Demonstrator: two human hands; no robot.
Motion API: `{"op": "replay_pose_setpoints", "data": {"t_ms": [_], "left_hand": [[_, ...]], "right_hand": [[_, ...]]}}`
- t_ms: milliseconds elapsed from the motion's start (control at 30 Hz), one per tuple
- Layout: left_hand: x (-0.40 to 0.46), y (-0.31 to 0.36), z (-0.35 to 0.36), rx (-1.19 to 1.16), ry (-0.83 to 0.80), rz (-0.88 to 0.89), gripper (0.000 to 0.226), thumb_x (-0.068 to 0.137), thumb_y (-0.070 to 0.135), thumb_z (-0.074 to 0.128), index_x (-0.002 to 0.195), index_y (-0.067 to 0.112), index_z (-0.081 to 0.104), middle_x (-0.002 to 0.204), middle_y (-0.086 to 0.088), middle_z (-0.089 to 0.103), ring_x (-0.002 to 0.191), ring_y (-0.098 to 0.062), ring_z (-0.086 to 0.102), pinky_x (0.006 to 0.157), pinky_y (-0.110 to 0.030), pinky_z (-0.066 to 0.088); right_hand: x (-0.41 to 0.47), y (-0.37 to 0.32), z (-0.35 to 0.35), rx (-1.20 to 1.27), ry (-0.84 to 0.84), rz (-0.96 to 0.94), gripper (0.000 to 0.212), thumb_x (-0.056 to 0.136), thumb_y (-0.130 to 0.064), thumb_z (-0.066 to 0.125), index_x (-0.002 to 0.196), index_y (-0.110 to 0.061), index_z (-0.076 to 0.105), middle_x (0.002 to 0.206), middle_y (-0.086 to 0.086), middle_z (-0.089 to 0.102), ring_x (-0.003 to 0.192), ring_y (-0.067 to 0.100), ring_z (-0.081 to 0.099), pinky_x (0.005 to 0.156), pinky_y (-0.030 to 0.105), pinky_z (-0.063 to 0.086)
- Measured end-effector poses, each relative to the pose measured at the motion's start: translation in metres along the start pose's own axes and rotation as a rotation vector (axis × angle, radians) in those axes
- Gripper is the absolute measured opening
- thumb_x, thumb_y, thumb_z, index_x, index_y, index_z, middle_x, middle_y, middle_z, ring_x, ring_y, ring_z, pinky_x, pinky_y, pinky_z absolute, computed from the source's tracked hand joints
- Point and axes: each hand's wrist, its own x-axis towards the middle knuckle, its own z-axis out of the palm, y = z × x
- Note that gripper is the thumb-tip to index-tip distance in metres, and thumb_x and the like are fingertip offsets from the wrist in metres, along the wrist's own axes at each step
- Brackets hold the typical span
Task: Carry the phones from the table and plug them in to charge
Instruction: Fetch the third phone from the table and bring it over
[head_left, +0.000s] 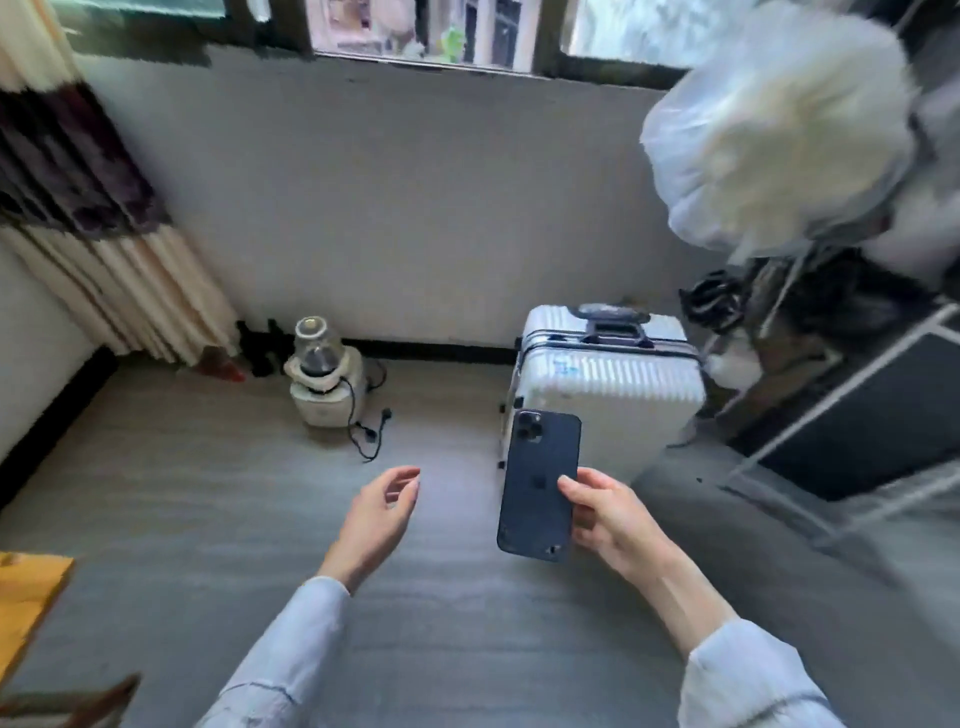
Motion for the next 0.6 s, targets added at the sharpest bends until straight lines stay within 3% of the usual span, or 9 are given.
{"op": "replay_pose_setpoints", "data": {"t_ms": [167,333,500,600], "left_hand": [[0.027,0.088,0.127,0.176,-0.243,0.206,0.02,0.091,0.021,0.051,0.108,0.017,0.062,0.098,0.004,0.064,0.089,-0.01,0.058,0.08,-0.019,0.04],[0.043,0.167,0.252,0.254,-0.522,0.34,0.022,0.092,0.02,0.05,0.11,0.014,0.061,0.101,-0.002,0.067,0.092,-0.012,0.06,0.08,-0.019,0.042],[0.067,0.242,0.372,0.342,-0.759,0.519,0.024,0.093,0.019,0.048,0.113,0.014,0.06,0.105,0.002,0.064,0.096,-0.011,0.059,0.083,-0.018,0.042],[0.09,0.287,0.446,0.372,-0.855,0.592,0.023,0.092,0.017,0.05,0.112,0.012,0.061,0.106,0.0,0.065,0.096,-0.015,0.061,0.084,-0.022,0.044]], "right_hand": [[-0.035,-0.01,-0.143,0.23,0.246,-0.079,0.017,0.092,-0.009,0.05,0.104,-0.009,0.061,0.096,0.005,0.068,0.08,0.019,0.062,0.068,0.031,0.048],[-0.061,-0.005,-0.255,0.439,0.495,-0.135,0.012,0.091,-0.007,0.05,0.092,-0.011,0.061,0.086,0.003,0.069,0.079,0.021,0.061,0.065,0.033,0.046],[-0.073,-0.013,-0.361,0.568,0.704,-0.215,0.014,0.091,-0.008,0.049,0.089,-0.013,0.062,0.072,-0.005,0.073,0.064,0.011,0.066,0.056,0.027,0.043],[-0.072,-0.026,-0.426,0.619,0.826,-0.253,0.012,0.091,-0.009,0.05,0.092,-0.012,0.062,0.079,0.0,0.071,0.068,0.015,0.062,0.058,0.028,0.042]]}}
